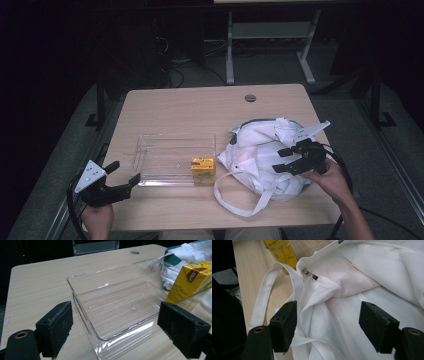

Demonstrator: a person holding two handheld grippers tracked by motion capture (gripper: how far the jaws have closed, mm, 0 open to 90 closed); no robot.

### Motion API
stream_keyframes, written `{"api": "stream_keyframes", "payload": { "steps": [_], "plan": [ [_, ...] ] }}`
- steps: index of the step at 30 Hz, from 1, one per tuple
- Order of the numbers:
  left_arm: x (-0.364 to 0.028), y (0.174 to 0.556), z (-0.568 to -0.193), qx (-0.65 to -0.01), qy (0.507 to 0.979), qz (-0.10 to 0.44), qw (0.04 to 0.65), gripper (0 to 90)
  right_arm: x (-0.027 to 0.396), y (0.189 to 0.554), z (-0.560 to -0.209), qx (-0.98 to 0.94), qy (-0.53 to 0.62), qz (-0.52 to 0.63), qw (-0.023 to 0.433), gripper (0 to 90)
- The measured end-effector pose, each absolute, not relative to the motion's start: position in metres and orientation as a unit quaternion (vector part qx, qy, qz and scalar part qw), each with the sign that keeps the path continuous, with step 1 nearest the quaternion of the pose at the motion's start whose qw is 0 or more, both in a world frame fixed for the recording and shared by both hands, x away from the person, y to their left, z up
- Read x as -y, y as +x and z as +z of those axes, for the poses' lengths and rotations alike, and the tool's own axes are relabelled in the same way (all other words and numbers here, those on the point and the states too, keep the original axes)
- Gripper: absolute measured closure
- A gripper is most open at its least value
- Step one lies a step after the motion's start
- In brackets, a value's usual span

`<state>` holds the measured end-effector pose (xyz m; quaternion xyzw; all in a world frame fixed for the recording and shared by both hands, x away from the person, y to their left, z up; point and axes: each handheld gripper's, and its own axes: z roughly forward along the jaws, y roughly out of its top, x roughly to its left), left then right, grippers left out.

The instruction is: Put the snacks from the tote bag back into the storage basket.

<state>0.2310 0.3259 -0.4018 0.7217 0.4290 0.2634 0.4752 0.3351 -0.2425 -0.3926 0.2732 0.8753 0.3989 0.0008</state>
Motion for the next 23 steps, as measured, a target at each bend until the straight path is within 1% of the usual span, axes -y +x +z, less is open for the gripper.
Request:
{"api": "stream_keyframes", "payload": {
  "steps": [20,23],
  "plan": [
    [-0.326,0.230,-0.401,-0.426,0.722,0.265,0.476,12.6,0.249,0.322,-0.407,-0.871,0.281,0.404,0.006,30.4],
    [-0.325,0.229,-0.401,-0.425,0.722,0.265,0.478,12.6,0.249,0.319,-0.408,-0.870,0.284,0.402,0.012,30.1]
  ]
}}
